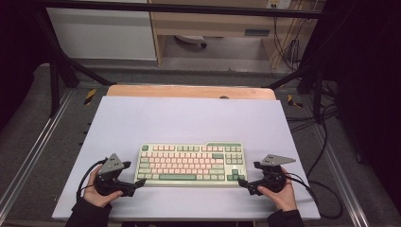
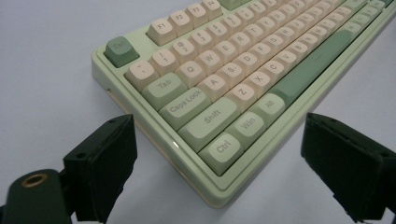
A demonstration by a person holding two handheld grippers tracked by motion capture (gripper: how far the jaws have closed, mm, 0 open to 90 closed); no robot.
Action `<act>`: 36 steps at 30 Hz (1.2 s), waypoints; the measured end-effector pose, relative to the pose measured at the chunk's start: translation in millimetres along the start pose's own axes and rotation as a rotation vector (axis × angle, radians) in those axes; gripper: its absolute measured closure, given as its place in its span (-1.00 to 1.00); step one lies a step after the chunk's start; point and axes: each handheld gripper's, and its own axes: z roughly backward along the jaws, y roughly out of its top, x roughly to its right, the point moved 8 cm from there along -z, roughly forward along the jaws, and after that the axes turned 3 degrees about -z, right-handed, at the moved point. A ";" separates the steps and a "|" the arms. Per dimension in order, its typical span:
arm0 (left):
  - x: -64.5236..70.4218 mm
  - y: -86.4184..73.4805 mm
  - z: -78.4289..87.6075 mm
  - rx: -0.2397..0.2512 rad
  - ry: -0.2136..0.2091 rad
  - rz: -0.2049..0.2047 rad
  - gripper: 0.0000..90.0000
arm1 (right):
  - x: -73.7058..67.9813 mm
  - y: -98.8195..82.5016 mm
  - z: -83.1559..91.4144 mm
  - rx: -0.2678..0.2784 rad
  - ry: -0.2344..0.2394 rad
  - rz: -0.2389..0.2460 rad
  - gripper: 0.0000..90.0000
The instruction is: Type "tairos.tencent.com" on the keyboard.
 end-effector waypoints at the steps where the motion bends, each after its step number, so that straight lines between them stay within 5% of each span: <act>1: 0.5 1.1 0.1 0.003 0.000 0.000 -0.76 | 0.0 0.0 -0.1 0.000 0.000 0.000 -0.99; 20: 10.6 17.1 -5.2 0.002 -0.001 -0.009 -0.57 | -0.2 0.5 0.3 0.004 -0.004 -0.005 -0.99; 36: 9.0 29.9 -6.9 0.011 0.018 -0.001 -0.14 | 0.2 1.0 1.0 0.006 -0.005 0.000 -0.99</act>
